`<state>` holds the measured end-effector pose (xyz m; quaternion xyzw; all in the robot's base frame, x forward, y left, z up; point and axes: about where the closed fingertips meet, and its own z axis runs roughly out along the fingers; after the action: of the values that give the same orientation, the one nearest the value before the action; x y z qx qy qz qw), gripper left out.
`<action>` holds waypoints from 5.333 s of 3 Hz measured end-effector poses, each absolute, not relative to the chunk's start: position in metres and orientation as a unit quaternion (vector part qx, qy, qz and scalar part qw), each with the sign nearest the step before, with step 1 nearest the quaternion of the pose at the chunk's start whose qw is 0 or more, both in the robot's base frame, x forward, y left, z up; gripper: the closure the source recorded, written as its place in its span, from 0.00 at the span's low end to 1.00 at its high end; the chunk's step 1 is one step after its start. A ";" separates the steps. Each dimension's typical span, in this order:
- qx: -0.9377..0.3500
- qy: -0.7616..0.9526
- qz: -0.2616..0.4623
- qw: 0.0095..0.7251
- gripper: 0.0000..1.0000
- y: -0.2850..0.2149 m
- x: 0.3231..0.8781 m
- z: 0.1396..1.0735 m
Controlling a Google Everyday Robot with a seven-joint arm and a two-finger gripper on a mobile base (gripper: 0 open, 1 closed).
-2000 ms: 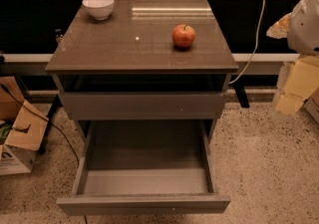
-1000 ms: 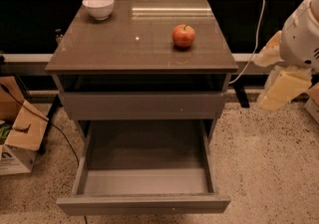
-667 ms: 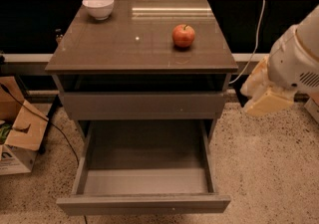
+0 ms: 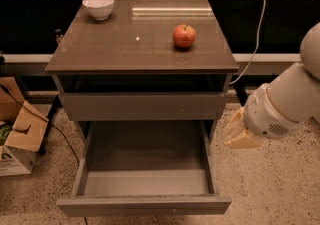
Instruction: Close middle drawer
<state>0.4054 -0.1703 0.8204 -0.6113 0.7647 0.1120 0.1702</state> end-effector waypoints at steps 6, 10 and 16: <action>-0.589 0.773 0.165 0.165 1.00 -0.146 0.396 0.615; -0.529 0.811 0.215 0.129 1.00 -0.166 0.376 0.514; -0.427 0.850 0.237 0.197 1.00 -0.156 0.411 0.425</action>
Offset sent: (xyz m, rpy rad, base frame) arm -0.0044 -0.0040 -0.0460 0.0402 0.0440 -0.0304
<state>0.4107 -0.1557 0.4251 -0.4265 0.8504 0.2367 0.1970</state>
